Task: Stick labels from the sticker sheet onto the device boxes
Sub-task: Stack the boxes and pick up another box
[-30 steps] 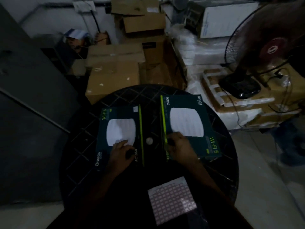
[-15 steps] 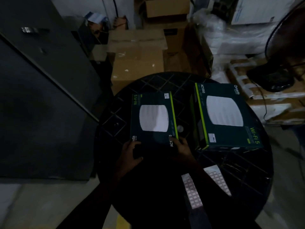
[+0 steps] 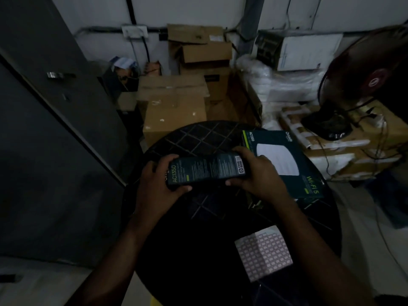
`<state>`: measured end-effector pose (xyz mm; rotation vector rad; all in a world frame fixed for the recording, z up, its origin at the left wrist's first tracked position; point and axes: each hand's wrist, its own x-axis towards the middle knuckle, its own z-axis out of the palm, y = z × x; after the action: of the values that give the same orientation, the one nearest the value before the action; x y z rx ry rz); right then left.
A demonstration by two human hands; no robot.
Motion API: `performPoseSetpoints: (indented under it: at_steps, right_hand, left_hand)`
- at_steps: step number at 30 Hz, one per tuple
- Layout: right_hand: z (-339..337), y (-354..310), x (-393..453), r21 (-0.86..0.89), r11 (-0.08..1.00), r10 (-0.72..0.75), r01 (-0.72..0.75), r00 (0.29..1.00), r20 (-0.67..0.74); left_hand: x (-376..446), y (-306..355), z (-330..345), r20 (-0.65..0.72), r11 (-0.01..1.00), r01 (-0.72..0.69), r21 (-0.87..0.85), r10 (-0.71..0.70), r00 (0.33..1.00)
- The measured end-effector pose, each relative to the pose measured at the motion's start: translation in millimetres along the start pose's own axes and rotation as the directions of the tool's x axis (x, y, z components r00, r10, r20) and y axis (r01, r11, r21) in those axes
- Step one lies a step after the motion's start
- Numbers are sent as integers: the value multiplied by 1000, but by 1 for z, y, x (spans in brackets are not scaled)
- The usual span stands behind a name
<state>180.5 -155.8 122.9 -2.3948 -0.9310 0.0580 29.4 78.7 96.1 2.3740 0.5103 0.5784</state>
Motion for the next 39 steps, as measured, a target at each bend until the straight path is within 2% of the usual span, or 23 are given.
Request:
performPoseSetpoints:
  at_steps: [4,8,11,13,15,17,19,21,23,27,32,36,39]
  right_hand:
    - [-30,-7,-11,-76,995,-59,64,996,68]
    - [-24,4,-25,-83,995,-41,53,989,139]
    - [-16,14,-33,-56,997,-40,47,992,119]
    - [-12,15,-37,-101,994,-29,37,997,75]
    - [-6,10,-40,-196,980,-50,42,998,-32]
    - [4,0,-44,-237,956,-210,173,967,-142]
    - [18,-10,-49,-207,937,-324,283,924,-205]
    - [29,-19,-53,-136,954,-295,267,914,-277]
    - [34,-23,-55,-78,970,-241,229,909,-339]
    - [40,-23,-57,-80,965,-259,248,873,-414]
    - [39,-29,-59,-65,969,-245,240,872,-423]
    - [32,-7,-56,9,954,-268,300,865,-425]
    - [24,14,-67,240,946,-53,220,831,-553]
  left_hand:
    - [-15,14,-15,60,1000,3,-18,-2,998]
    - [-33,17,-9,113,1000,27,-12,-26,993]
    - [-40,21,-3,120,999,47,27,-50,992]
    - [-45,26,0,57,993,46,108,-52,997]
    - [-48,31,1,-43,975,-10,222,20,999]
    - [-50,36,6,-114,945,-133,298,173,978]
    - [-50,39,15,-116,912,-291,288,335,935]
    - [-49,44,21,-107,899,-378,221,408,907]
    - [-50,47,25,-133,899,-386,207,417,899]
    - [-55,48,29,-193,879,-399,262,453,870]
    - [-54,52,31,-170,888,-372,269,424,889]
    - [-47,42,25,-130,902,-393,177,418,899]
    - [-42,36,20,-112,912,-394,111,406,907]
